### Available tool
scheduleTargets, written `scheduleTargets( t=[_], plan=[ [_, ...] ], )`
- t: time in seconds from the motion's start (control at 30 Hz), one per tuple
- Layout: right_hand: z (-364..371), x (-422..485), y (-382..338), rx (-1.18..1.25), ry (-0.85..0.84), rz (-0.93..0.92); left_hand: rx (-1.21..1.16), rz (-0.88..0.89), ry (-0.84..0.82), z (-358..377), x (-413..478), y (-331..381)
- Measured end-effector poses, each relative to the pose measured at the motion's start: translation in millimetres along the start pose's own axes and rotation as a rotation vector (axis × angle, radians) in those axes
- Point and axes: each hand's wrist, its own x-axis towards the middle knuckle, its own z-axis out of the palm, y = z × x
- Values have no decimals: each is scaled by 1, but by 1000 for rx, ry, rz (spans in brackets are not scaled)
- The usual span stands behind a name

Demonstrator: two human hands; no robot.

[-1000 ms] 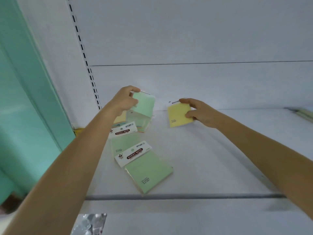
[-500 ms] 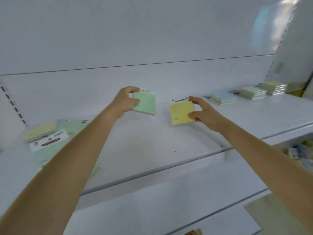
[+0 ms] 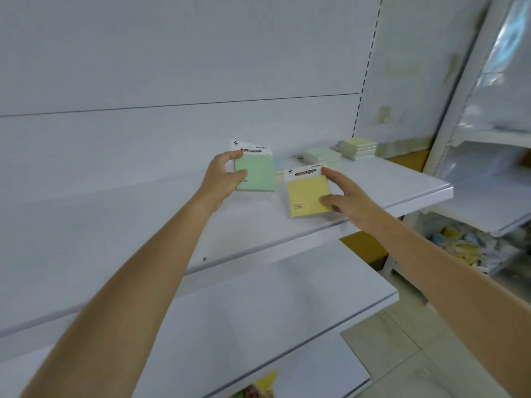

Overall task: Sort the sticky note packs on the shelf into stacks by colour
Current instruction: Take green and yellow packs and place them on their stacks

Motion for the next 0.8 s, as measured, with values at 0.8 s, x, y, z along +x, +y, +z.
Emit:
scheduleTargets(
  t=[0.8],
  plan=[
    [-208, 187, 21, 69, 258, -69, 23, -9, 58, 202, 168, 15]
  ],
)
